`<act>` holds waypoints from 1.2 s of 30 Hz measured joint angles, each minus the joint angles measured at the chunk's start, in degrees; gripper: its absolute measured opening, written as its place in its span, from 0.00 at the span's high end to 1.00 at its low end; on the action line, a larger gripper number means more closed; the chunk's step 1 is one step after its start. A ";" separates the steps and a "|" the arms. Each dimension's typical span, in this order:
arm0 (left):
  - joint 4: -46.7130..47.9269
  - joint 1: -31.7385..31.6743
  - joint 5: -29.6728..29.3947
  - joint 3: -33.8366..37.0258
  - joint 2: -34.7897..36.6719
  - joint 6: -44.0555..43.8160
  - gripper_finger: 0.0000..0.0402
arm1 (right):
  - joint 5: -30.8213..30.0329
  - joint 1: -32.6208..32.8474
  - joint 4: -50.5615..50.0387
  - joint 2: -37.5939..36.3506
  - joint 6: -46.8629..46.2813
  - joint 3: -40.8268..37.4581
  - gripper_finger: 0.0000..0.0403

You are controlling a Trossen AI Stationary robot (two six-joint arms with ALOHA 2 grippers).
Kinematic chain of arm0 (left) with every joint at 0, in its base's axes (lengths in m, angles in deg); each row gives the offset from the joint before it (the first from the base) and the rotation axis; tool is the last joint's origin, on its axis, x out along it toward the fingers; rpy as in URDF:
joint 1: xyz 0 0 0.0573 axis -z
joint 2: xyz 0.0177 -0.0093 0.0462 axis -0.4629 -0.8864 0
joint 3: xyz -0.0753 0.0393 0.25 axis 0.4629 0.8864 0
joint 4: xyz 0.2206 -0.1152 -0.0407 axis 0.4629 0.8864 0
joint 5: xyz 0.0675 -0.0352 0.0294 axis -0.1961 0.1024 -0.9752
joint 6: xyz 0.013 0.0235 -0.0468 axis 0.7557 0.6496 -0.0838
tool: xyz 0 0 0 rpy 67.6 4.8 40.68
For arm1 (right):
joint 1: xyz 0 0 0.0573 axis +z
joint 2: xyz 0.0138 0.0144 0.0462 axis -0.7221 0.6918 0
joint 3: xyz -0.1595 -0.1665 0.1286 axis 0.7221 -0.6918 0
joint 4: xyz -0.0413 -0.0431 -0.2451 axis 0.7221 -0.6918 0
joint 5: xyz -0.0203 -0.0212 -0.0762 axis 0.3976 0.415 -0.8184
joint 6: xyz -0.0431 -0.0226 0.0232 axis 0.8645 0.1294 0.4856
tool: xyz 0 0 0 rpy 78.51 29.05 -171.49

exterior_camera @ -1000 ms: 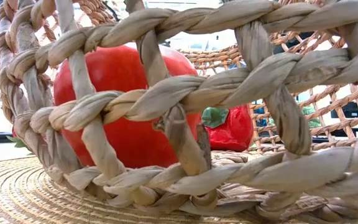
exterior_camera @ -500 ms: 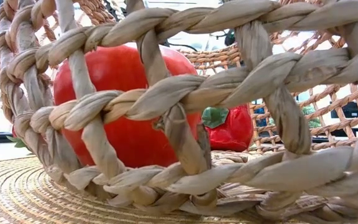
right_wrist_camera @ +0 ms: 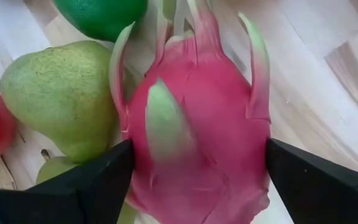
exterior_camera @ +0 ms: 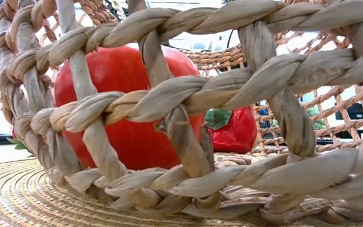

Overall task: Build produce basket
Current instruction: Put the dragon fruit into the basket

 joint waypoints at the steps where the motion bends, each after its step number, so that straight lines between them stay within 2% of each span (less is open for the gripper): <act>1: -0.04 0.00 0.00 0.00 0.00 -0.13 0.07 | -0.08 0.12 -0.04 -0.06 0.05 -0.03 0.07; 3: -0.05 0.00 0.00 0.00 0.00 -0.55 0.07 | -0.28 0.25 -0.12 -0.42 0.08 -0.11 0.11; 5: -0.09 0.00 0.02 0.00 0.00 -1.15 0.07 | -0.29 0.25 -0.13 -1.57 -0.15 -0.20 0.19; 13: -0.65 0.02 -0.27 0.00 1.40 -2.96 0.07 | -0.38 -0.45 -1.31 -5.37 -1.18 -0.57 0.65; 16: -1.08 0.02 -0.59 0.00 2.22 -3.95 0.07 | -0.40 -0.45 -1.32 -5.82 -1.23 -0.57 0.74; 21: -2.44 0.05 0.15 0.00 3.65 -5.89 0.07 | -0.23 0.09 -0.43 -8.94 -3.10 -0.57 0.77; 26: -6.49 0.07 1.50 0.00 6.72 -9.15 0.07 | -0.21 -1.42 1.01 -17.13 -6.32 -0.51 0.76; 29: -12.48 0.07 2.88 0.00 9.39 -12.12 0.07 | 2.17 -2.60 3.63 -23.03 -8.91 -0.50 0.75; 36: -33.77 0.07 8.23 -0.02 13.16 -19.80 0.07 | 7.91 -2.10 15.62 -34.31 -15.36 -0.44 0.75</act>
